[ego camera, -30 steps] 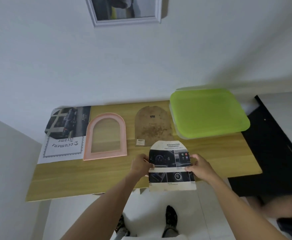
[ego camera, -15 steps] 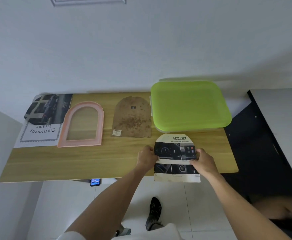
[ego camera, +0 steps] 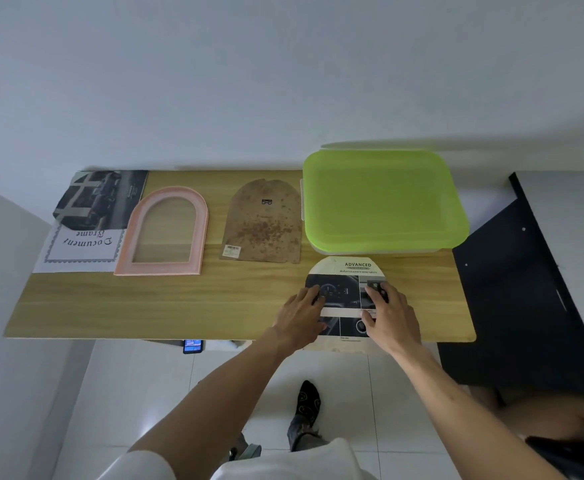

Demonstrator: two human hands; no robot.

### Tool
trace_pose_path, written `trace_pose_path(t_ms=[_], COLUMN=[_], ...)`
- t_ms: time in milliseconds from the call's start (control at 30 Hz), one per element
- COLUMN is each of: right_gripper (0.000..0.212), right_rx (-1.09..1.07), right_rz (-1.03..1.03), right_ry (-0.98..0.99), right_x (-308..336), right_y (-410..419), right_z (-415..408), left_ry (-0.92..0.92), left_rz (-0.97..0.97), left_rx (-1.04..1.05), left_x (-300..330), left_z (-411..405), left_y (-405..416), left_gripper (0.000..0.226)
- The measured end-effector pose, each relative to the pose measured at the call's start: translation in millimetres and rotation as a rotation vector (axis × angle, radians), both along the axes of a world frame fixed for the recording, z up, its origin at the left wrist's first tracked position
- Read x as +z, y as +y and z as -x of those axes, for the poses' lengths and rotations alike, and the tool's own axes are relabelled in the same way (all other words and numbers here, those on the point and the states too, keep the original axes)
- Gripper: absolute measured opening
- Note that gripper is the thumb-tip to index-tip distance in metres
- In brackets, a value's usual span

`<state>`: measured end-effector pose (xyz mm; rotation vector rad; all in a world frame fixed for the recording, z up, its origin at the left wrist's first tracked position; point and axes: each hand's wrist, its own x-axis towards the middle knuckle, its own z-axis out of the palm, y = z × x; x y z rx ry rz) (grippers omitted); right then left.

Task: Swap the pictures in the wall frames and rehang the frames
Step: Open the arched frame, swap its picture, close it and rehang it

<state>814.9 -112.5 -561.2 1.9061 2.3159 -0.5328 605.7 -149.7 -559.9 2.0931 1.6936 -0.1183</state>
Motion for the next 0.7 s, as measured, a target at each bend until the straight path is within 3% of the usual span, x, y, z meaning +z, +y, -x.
trace_pose_path(t_ms=[700], right_gripper=[0.054], right_rx=[0.045], right_rz=[-0.046], right_ry=[0.002], right_x=[-2.0], right_y=[7.8], right_z=[-4.6], left_ry=[-0.066], left_rz=[-0.029], left_rx=[0.058], left_x=[4.5], left_z=[2.4], left_y=[4.2], left_gripper=[0.058])
